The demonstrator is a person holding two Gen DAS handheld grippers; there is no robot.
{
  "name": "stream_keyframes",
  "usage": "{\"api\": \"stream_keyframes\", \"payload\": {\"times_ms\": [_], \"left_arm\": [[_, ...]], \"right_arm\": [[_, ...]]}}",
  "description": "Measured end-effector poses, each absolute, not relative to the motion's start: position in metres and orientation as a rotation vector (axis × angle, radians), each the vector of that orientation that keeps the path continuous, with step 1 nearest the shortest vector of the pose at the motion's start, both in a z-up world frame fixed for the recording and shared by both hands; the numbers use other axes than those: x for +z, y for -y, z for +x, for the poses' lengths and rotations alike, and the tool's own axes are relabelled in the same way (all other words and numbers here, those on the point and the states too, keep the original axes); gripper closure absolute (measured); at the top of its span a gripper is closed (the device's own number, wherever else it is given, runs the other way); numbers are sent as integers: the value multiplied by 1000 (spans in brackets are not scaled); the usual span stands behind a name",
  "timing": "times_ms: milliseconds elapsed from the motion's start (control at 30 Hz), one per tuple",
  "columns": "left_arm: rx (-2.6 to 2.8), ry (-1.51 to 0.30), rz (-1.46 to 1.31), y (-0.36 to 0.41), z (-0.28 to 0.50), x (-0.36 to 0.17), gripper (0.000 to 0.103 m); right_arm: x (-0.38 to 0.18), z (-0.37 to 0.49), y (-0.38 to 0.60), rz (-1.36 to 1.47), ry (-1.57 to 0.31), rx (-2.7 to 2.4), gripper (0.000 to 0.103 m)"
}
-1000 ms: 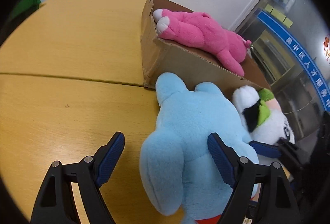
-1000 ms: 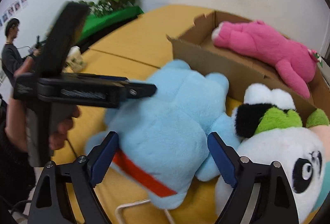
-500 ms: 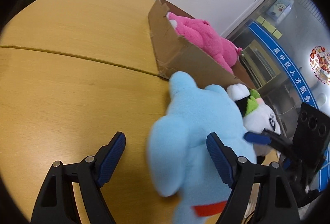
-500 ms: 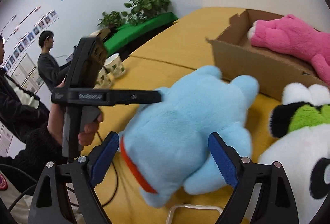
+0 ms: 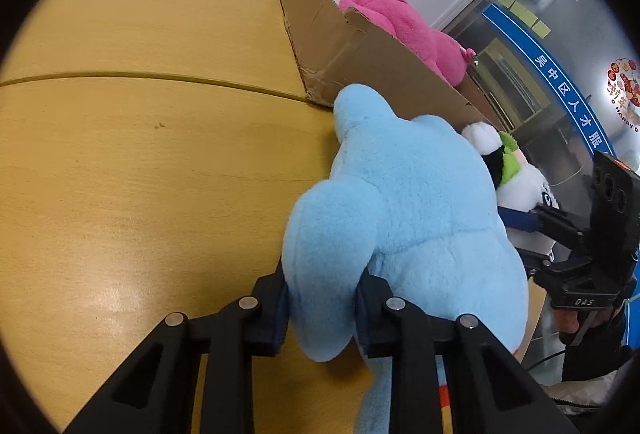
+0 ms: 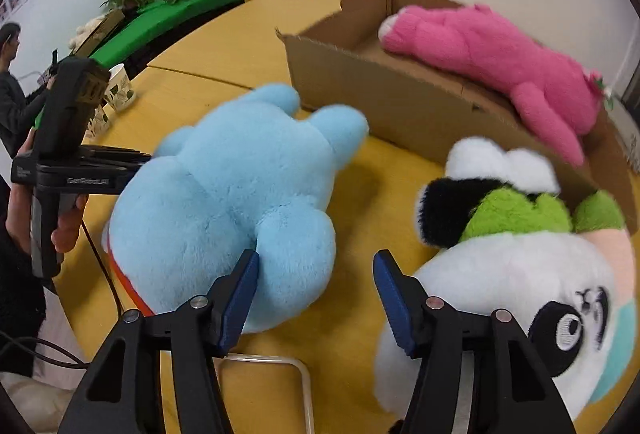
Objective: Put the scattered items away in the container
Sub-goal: 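Lift the light-blue plush with both grippers and carry it over the box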
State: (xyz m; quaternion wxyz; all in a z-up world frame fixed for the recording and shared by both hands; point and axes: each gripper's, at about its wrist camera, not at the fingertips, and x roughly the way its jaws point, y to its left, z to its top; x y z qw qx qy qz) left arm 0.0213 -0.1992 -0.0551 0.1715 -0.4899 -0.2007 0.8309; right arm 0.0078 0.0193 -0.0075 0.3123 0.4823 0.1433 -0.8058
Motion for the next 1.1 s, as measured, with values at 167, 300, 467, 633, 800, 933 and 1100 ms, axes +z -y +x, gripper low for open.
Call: {"api": "stream_keyframes", "payload": {"times_ms": [167,300,467,633,800,933,1100], "left_arm": [[2404,585,-1390,201,23,-52,80],[2448,563,-1343,197,27,-31,81],[2551,461,-1191,182,14,34,81],[2619,303,-1024,164,-33,103,81],[2638,193,-988,144,-119,135,81],[2626,153,-1100,127,-189,110,81],[2543,160,-1352,126,-235,35,81]], "right_arm": [[-12,8,0,1258,-338,-2092,64],[10,12,-9,1151,-275,-2141,73],[48,14,-20,993,-223,-2208,75],[108,-18,-39,818,-190,-2290,75],[137,-93,-55,782,-147,-2344,75],[128,-164,-60,850,-127,-2348,75],[62,-220,-50,1053,-209,-2261,75]]}}
